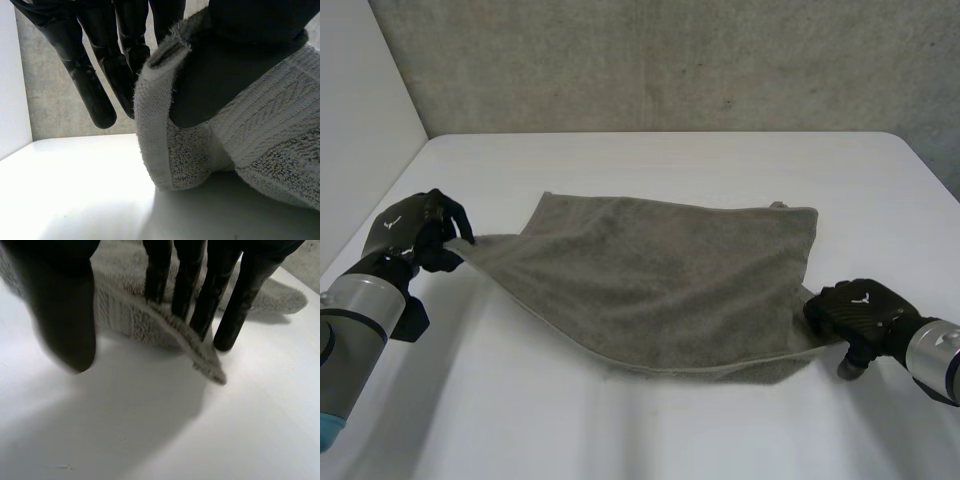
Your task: Fold the towel.
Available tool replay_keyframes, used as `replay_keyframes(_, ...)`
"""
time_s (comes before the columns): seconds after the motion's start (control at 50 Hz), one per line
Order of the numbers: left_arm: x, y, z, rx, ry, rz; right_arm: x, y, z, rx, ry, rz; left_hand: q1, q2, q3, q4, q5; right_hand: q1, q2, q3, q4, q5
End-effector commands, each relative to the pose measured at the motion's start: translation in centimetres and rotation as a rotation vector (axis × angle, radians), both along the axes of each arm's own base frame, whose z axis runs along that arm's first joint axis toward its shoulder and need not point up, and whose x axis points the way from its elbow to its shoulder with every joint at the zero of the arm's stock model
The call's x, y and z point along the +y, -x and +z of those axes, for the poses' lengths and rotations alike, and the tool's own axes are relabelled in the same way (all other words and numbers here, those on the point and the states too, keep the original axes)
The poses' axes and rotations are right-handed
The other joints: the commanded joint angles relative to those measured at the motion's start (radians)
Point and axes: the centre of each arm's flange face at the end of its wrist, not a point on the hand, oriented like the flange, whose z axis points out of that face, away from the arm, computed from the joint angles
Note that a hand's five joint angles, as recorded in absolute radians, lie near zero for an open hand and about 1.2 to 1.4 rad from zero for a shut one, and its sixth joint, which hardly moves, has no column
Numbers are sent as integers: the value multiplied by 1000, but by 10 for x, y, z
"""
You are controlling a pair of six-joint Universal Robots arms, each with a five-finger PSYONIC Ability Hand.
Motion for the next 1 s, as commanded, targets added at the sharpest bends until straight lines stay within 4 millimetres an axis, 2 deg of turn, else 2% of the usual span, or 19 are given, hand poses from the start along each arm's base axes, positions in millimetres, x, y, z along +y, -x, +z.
replay_keyframes(0.02, 1, 0, 3, -3, 5, 1, -20, 3, 8, -13, 65, -35, 201, 179, 179, 178, 198, 579, 574, 601, 603, 588)
replay_keyframes(0.08, 4, 0, 24, 3, 70, 1, -25, 4, 27, -31, 124, -55, 201, 179, 179, 178, 198, 579, 574, 601, 603, 588)
replay_keyframes(0.12, 11, -1, 55, 13, 161, 1, -24, 6, 117, -118, 375, -94, 201, 179, 179, 178, 198, 579, 574, 601, 603, 588)
replay_keyframes(0.14, 11, -1, 55, 13, 162, 1, -24, 6, 117, -119, 377, -94, 201, 179, 179, 178, 198, 579, 574, 601, 603, 588)
replay_keyframes(0.18, 16, -1, 76, 17, 215, 1, -7, 11, 204, -230, 573, -125, 201, 179, 179, 178, 198, 579, 574, 601, 603, 588)
replay_keyframes(0.22, 33, -2, 122, 24, 290, -2, -6, 16, 230, -256, 606, -139, 201, 179, 179, 178, 198, 579, 574, 601, 603, 588)
replay_keyframes(0.24, 33, -2, 123, 24, 290, -2, -1, 21, 255, -252, 627, -148, 201, 179, 179, 178, 198, 579, 574, 601, 603, 588)
replay_keyframes(0.34, 64, -5, 188, 22, 277, -3, 13, 37, 295, -159, 593, -159, 201, 179, 179, 178, 198, 579, 574, 601, 603, 588)
replay_keyframes(0.46, 65, -7, 191, 3, 163, 6, -1, 44, 275, -31, 395, -119, 201, 179, 179, 178, 198, 579, 574, 601, 603, 588)
replay_keyframes(0.56, 38, -5, 156, -63, 24, 4, -14, 41, 243, 61, 239, -54, 201, 179, 179, 178, 198, 579, 574, 601, 603, 588)
replay_keyframes(0.6, 16, -3, 123, -131, -84, 1, -20, 37, 232, 75, 199, -43, 201, 179, 179, 178, 198, 579, 574, 601, 603, 588)
replay_keyframes(0.7, -14, 5, 77, -199, -221, -37, -47, 7, 178, 158, 87, 6, 201, 179, 179, 178, 198, 579, 574, 601, 603, 588)
replay_keyframes(0.84, -54, 30, 49, -202, -252, -87, -84, -28, 135, 194, 136, 41, 201, 179, 179, 178, 198, 579, 574, 601, 603, 588)
replay_keyframes(0.88, -77, 46, 71, -189, -141, -79, -97, -37, 139, 192, 215, 30, 201, 179, 179, 178, 198, 579, 574, 601, 603, 588)
replay_keyframes(0.92, -89, 48, 96, -167, -50, -48, -126, -54, 188, 116, 526, -43, 201, 179, 179, 178, 198, 579, 574, 601, 603, 588)
replay_keyframes(0.94, -89, 48, 96, -167, -50, -47, -127, -54, 188, 116, 528, -43, 201, 179, 179, 178, 198, 579, 574, 601, 603, 588)
replay_keyframes(0.96, -97, 47, 127, -128, 57, -7, -135, -57, 228, 25, 714, -106, 201, 179, 179, 178, 198, 579, 574, 601, 603, 588)
replay_keyframes(0.98, -102, 47, 161, -68, 177, 30, -135, -57, 229, 24, 716, -107, 201, 179, 179, 178, 198, 579, 574, 601, 603, 588)
replay_keyframes(1.0, -102, 47, 161, -67, 178, 30, -138, -56, 267, -97, 866, -168, 201, 179, 179, 178, 198, 579, 574, 601, 603, 588)
